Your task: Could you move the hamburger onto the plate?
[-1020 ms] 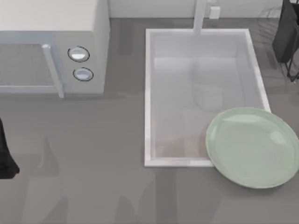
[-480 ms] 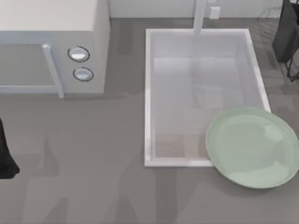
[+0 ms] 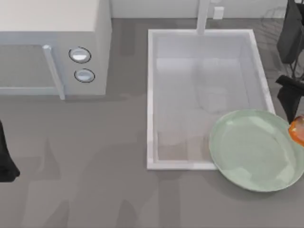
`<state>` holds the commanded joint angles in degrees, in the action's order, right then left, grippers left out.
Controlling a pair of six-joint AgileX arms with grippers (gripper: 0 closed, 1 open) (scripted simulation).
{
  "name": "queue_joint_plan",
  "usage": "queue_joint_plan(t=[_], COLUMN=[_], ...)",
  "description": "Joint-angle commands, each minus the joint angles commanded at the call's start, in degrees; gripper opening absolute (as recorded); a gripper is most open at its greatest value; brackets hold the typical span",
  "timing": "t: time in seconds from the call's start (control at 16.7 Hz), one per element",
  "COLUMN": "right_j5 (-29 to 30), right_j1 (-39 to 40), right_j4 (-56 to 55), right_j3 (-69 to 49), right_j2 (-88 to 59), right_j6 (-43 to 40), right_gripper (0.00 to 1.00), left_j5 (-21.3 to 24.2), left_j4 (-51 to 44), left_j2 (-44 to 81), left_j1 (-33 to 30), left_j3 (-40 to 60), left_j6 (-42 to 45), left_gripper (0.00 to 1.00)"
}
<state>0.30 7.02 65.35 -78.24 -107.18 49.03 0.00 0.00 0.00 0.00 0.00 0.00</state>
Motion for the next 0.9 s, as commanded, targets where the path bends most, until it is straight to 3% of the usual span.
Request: queue_joint_plan(t=[0.3, 0.48, 0.72, 0.9], right_j5=[0.7, 1.2, 1.8, 1.9], right_j1=[7.4, 10.9, 13.7, 14.2], right_j4=[-1.1, -2.6, -4.4, -4.8], right_j3=[0.5, 1.1, 1.9, 2.0], right_j2=[-0.4, 0.9, 2.7, 3.1], right_j6=[34.4, 49.0, 60.1, 62.0], right_gripper=[0.0, 0.0, 0.0, 0.0], left_j5=[0.0, 0.0, 0.0, 0.0], left_j4=[0.0, 0.0, 0.0, 0.0], left_j2=[0.0, 0.0, 0.0, 0.0], left_j1=[0.0, 0.0, 0.0, 0.0], left_j3=[0.0, 0.0, 0.0, 0.0], left_j6=[0.0, 0.0, 0.0, 0.0], left_gripper=[1.0, 1.0, 1.0, 1.0])
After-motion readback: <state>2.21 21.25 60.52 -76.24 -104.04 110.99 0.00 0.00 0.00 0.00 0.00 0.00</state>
